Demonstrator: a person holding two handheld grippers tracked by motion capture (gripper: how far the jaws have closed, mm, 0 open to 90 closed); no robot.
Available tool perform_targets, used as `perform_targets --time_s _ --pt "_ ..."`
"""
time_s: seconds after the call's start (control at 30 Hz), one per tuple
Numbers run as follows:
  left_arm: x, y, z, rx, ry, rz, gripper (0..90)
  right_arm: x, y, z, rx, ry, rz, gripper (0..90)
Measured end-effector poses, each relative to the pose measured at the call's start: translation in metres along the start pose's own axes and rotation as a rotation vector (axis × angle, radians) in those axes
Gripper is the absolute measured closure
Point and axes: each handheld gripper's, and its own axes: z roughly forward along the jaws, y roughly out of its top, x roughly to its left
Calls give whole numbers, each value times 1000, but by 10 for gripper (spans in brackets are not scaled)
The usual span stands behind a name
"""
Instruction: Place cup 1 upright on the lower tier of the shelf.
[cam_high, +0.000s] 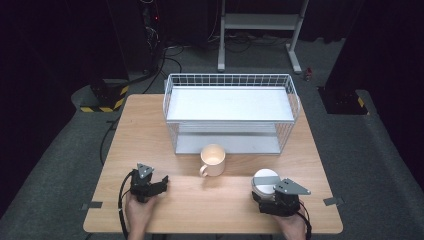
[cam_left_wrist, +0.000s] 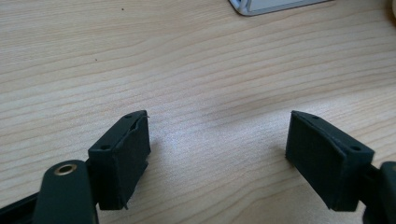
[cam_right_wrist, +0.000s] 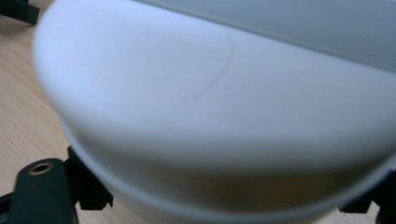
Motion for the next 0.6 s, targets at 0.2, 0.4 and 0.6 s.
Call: perform_targets --time_s 0.2,0.4,0.6 --pt "0 0 0 0 0 0 219 1 0 2 -16 -5 -2 178" --pt "0 0 0 0 0 0 219 2 -3 1 -36 -10 -9 181" --pt "0 0 0 0 0 -1 219 0 -3 1 -36 -2 -7 182"
